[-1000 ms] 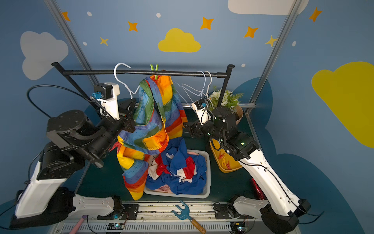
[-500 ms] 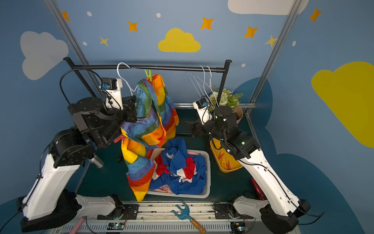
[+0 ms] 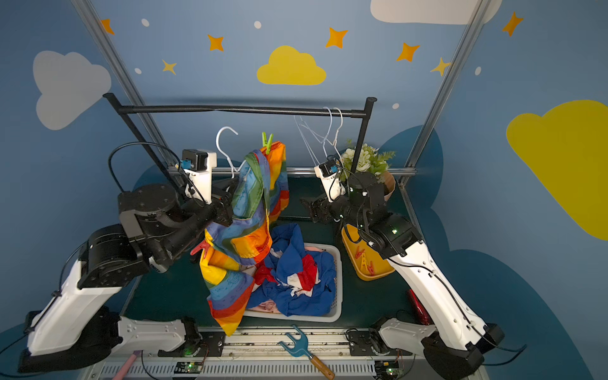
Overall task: Remove the clothespins securing jackets to the hanger
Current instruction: Adjust the jacket in the basket.
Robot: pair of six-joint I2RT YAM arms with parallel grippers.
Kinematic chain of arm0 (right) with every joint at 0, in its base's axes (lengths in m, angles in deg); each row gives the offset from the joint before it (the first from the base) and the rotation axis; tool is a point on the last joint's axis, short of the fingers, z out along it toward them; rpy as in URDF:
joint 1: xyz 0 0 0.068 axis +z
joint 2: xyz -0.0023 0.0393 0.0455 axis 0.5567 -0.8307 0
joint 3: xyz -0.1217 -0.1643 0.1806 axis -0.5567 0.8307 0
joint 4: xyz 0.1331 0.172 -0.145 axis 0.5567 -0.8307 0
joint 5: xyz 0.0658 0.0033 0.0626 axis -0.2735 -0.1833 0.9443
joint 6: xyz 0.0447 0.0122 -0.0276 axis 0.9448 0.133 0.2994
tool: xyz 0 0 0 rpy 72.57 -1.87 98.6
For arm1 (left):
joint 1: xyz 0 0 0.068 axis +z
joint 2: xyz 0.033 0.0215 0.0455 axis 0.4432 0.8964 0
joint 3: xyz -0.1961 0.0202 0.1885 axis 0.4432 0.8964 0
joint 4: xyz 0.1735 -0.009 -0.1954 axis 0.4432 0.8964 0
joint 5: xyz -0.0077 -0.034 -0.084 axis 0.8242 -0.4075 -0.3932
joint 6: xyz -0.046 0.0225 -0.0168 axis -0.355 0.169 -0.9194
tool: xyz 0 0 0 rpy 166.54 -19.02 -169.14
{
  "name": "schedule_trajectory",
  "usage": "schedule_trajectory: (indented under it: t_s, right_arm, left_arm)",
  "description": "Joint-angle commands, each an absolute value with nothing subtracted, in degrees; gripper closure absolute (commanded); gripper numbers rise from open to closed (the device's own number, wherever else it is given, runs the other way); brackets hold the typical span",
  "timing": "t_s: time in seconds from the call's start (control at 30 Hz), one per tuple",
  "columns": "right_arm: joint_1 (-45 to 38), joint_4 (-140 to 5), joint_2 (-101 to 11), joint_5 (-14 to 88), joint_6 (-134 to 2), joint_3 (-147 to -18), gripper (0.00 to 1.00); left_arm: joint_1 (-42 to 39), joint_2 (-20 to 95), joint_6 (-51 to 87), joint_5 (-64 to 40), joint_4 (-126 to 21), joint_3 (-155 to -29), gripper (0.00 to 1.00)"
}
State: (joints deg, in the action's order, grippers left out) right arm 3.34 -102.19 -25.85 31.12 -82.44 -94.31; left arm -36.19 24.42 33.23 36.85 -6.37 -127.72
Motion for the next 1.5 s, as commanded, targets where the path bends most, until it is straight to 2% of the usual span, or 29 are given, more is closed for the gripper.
schedule_trajectory:
  t_s: [0.0, 0.13, 0.4, 0.53, 0.63, 0.97, 1.1, 1.37, 1.47]
  right_arm:
    - [3.3, -104.2, -26.41, 31.68, -80.83, -98.45, 0.26]
    - [3.76, -106.02, -27.24, 33.43, -78.06, -102.44, 0.35]
    - [8.39, -107.68, -29.89, 34.6, -75.14, -111.49, 0.34]
    - [8.37, -110.05, -32.01, 37.71, -71.55, -117.64, 0.34]
    - [8.58, -111.03, -33.32, 40.63, -68.87, -119.7, 0.39]
    - [9.05, -111.97, -32.13, 38.98, -68.96, -116.28, 0.45]
    - [8.19, -115.39, -32.35, 36.79, -71.42, -114.26, 0.44]
    - [5.4, -114.96, -28.9, 41.1, -70.98, -104.57, 0.39]
    - [4.27, -113.84, -28.12, 41.38, -71.38, -101.24, 0.4]
  left_arm:
    - [-40.56, 23.25, 38.6, 47.65, -15.85, -126.47, 0.96]
    - [-42.82, 22.1, 41.01, 49.99, -19.56, -125.21, 0.96]
    - [-48.5, 29.0, 49.21, 55.77, -23.94, -131.91, 0.96]
    - [-48.66, 30.34, 46.48, 56.32, -24.6, -129.26, 0.96]
    - [-48.57, 28.76, 44.69, 55.58, -27.48, -125.09, 0.96]
    - [-46.31, 28.74, 38.15, 51.5, -25.01, -122.76, 0.96]
    - [-46.42, 28.52, 33.42, 49.01, -23.87, -120.68, 0.96]
    - [-46.38, 26.54, 21.08, 42.91, -27.08, -109.78, 0.96]
    - [-46.29, 26.79, 18.13, 40.95, -27.72, -106.97, 0.91]
